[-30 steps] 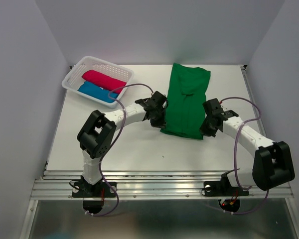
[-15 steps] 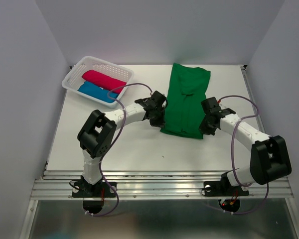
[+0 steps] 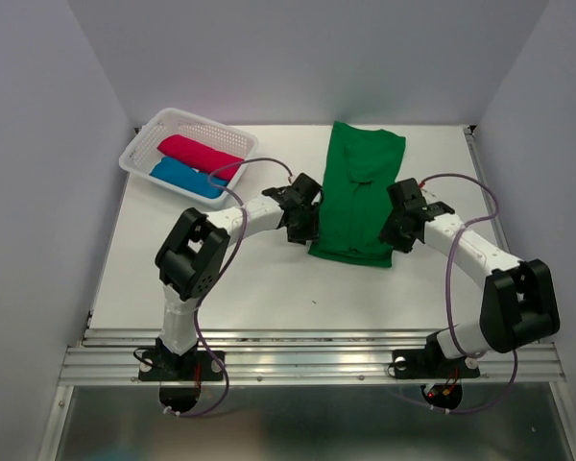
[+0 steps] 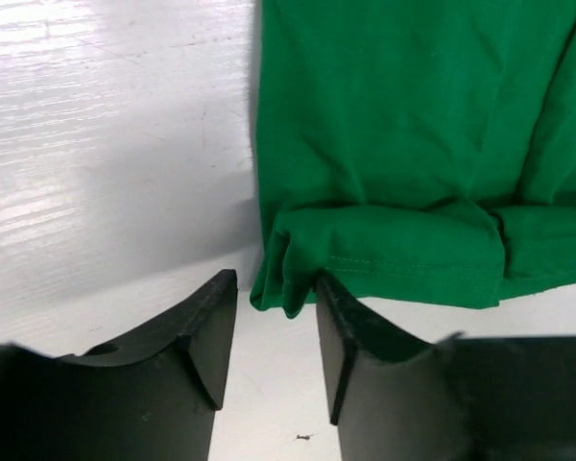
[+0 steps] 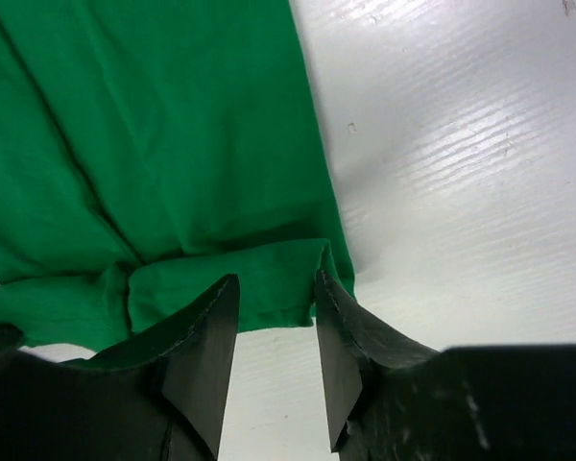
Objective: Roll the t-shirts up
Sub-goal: Roll the T-shirt to the center of the board.
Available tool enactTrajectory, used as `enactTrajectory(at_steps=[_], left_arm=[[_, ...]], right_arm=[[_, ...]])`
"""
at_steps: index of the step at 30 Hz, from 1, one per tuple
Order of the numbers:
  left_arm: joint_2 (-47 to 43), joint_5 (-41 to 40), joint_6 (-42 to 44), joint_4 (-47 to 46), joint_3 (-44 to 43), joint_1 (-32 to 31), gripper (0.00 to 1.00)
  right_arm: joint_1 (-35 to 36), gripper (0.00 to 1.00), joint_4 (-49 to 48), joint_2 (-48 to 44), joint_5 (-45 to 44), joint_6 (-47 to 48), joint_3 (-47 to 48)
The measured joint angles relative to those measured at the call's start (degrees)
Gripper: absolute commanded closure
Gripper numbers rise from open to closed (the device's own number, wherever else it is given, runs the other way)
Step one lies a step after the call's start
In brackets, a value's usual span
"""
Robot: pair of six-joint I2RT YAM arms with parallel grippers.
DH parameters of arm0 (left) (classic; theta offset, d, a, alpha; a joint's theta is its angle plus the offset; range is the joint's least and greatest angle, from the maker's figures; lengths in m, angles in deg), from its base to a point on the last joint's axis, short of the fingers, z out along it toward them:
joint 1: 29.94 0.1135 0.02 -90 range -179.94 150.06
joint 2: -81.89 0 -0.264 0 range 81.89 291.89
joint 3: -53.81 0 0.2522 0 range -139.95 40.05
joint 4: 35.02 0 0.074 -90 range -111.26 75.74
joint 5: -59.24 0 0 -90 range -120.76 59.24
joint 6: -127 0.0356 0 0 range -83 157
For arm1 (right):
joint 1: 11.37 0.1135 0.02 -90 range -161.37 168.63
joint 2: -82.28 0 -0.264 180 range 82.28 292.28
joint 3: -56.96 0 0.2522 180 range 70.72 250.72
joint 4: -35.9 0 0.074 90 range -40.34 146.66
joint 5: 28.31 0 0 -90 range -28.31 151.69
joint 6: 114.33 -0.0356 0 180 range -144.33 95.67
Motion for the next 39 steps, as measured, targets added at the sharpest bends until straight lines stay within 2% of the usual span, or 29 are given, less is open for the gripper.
enactTrajectory(at_steps=[2, 5, 7, 8, 10, 12, 17, 22, 29, 39], left_arm=[[-0.2, -1.2, 0.1, 0.6, -0.7, 0.0, 0.47], [-2.0, -4.1, 0.4, 1.4, -1.5, 0.0, 0.50], [-4.3, -5.6, 0.5, 2.0, -1.5, 0.0, 0.86], [-5.6, -6.2, 0.4, 2.1, -1.5, 0.0, 1.00], [-8.2, -7.0, 1.0, 2.2, -1.5, 0.0, 1.00], [-10.8, -6.9, 1.9, 1.7, -1.1, -0.3, 1.00], [-13.2, -5.2, 2.7, 0.3, 2.8, -2.4, 1.00], [-13.2, -3.0, 2.5, 0.3, 7.8, -4.4, 1.00], [-12.9, -1.9, 2.2, -0.6, 8.0, -4.1, 1.00], [-11.7, -1.2, 1.8, -1.1, 8.0, -4.1, 1.00]], right_arm=[[0.0, 0.52, -0.1, -1.1, 0.0, 0.0, 0.1], [0.0, 0.54, 0.0, -5.9, 0.1, 0.0, 0.1], [0.0, 0.72, 0.0, -9.7, 0.7, 0.0, 0.1], [0.0, 0.78, -0.1, -11.4, 1.4, 0.0, 0.0], [0.0, 0.94, -0.7, -14.1, 2.9, -0.2, -1.1], [0.2, 0.99, -1.5, -15.9, 4.2, -0.5, -3.2], [2.6, 0.99, -1.9, -15.5, 7.5, -1.0, -8.7], [6.9, 0.99, -3.2, -11.4, 9.5, -1.5, -9.3], [8.1, 0.99, -5.9, -5.2, 9.9, -1.8, -9.3], [8.1, 0.99, -6.9, -1.2, 8.4, -2.8, -7.7]])
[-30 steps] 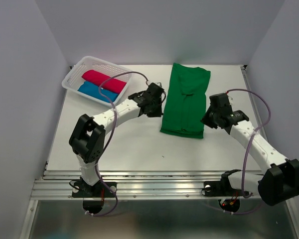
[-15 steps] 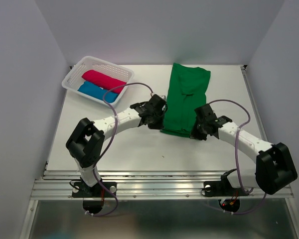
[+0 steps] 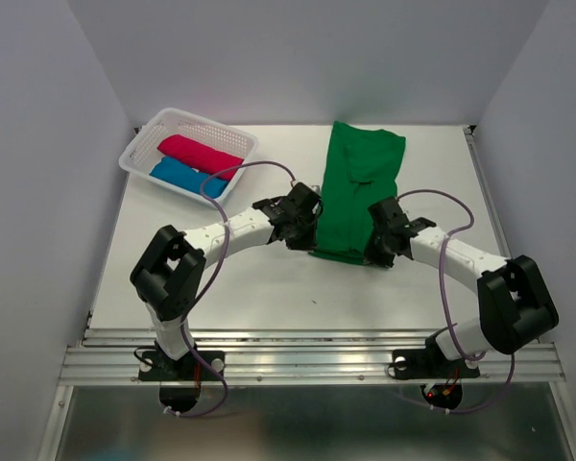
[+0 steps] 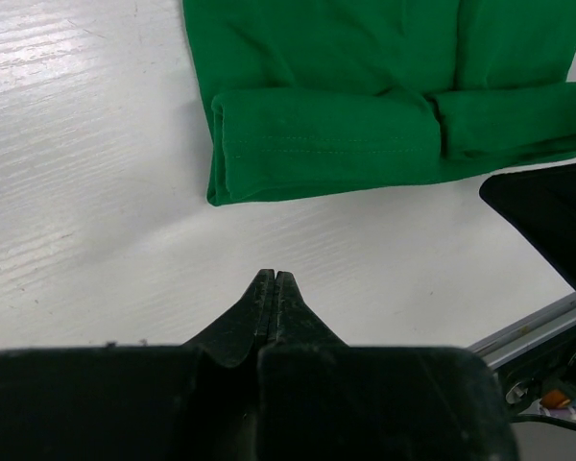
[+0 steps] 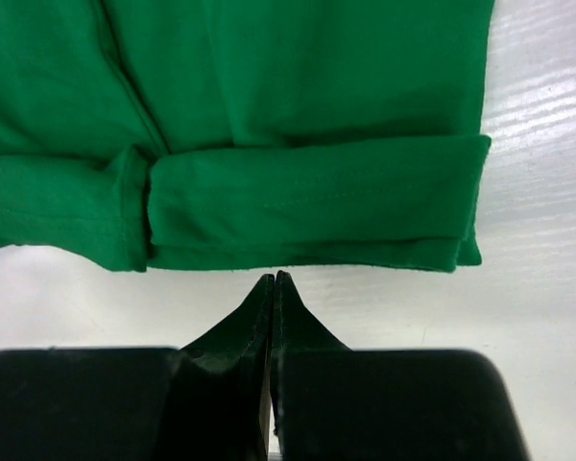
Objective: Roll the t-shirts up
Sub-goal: Roll the T-shirt to the center of the board.
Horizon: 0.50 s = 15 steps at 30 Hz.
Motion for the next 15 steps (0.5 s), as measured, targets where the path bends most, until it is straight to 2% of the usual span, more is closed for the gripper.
enactTrajectory(at_steps=[15], left_arm=[[0.0, -0.1, 0.0, -0.3, 0.8, 0.0, 1.00]], right_arm=[[0.0, 0.99, -0.9, 3.3, -4.3, -0.9, 4.8]])
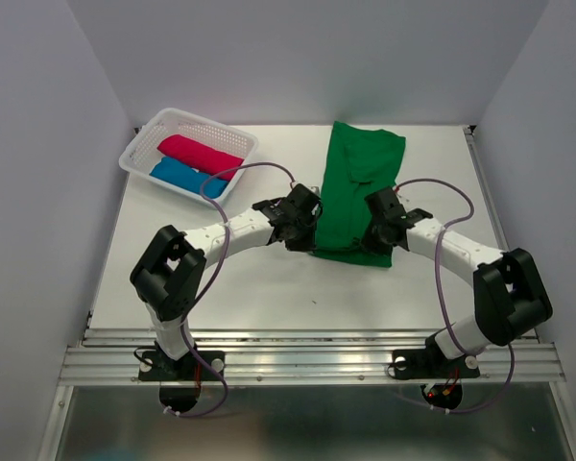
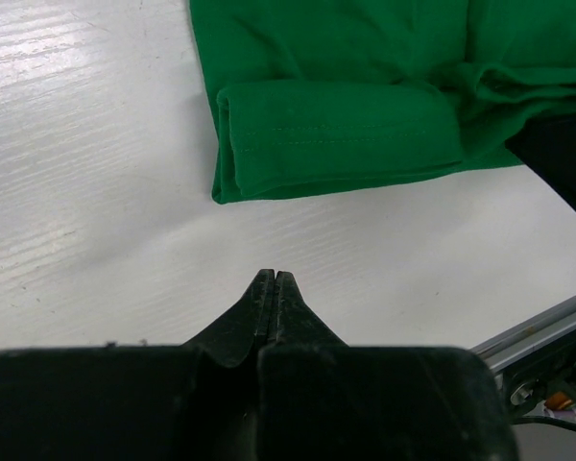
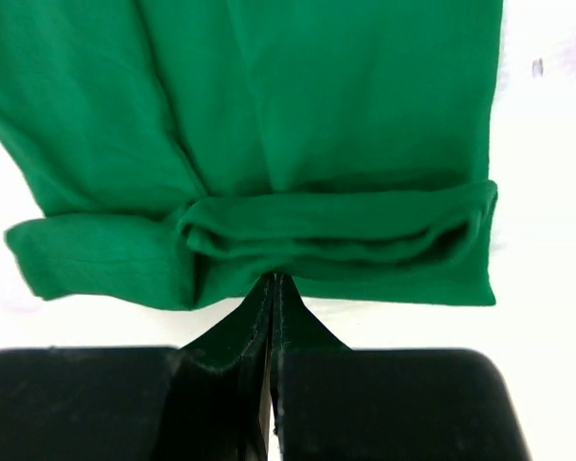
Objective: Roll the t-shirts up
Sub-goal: Roll the T-shirt to the center of the board.
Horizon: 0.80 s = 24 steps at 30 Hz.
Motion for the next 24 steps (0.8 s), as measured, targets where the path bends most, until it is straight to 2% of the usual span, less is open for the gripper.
enactTrajectory(at_steps=[13, 24], left_arm=[[-0.1, -0.2, -0.2, 0.0, 0.0, 0.0, 1.00], [-0.1, -0.4, -0.6, 0.0, 0.0, 0.0, 1.00]], right_arm=[[-1.8, 0.99, -0.2, 3.7, -1.7, 0.7, 5.3], [-2.6, 0.99, -0.2, 3.8, -2.2, 1.5, 5.7]])
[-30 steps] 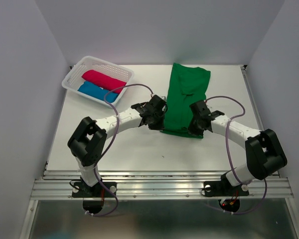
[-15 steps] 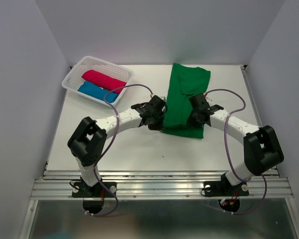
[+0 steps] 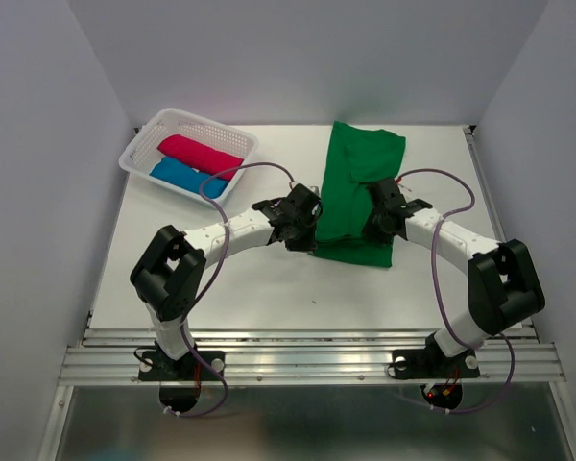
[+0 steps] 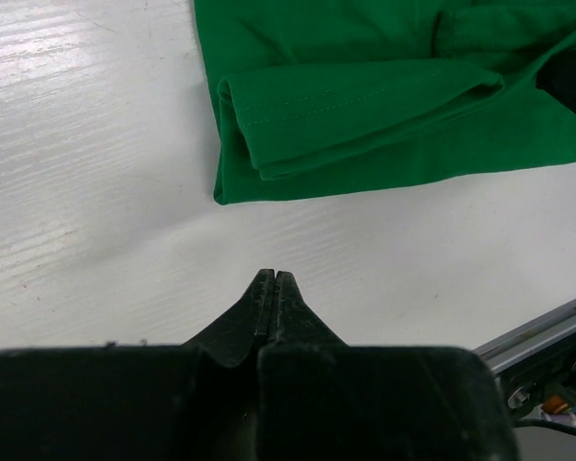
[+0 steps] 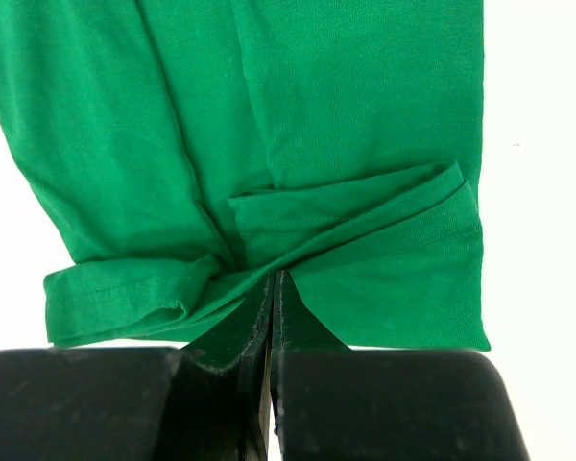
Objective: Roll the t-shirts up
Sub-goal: Roll the T-shirt to the center of the board.
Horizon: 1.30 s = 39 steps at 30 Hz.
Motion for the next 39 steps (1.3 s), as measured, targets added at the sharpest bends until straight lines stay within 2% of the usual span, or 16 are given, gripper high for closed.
enactTrajectory(at_steps=[10, 21, 32, 39], left_arm=[[1.3, 2.7, 0.7, -0.6, -2.3, 0.0, 1.00], [2.8, 8.0, 4.3, -0.6, -3.1, -0.9, 1.00], [13.1, 7.4, 5.0, 0.9, -12.7, -1.1, 1.00], [15.9, 6.0, 4.9, 0.9, -19.0, 1.7, 1.00]], right_arm=[[0.0, 0.99, 0.7, -1.2, 0.4, 0.3, 0.0], [0.0, 0.99, 1.4, -10.7, 1.8, 0.6, -3.3], [0.0, 0.98, 4.9, -13.4, 0.8, 0.1, -5.8], [0.0, 0.98, 6.9, -16.4, 0.0, -0.1, -5.8]])
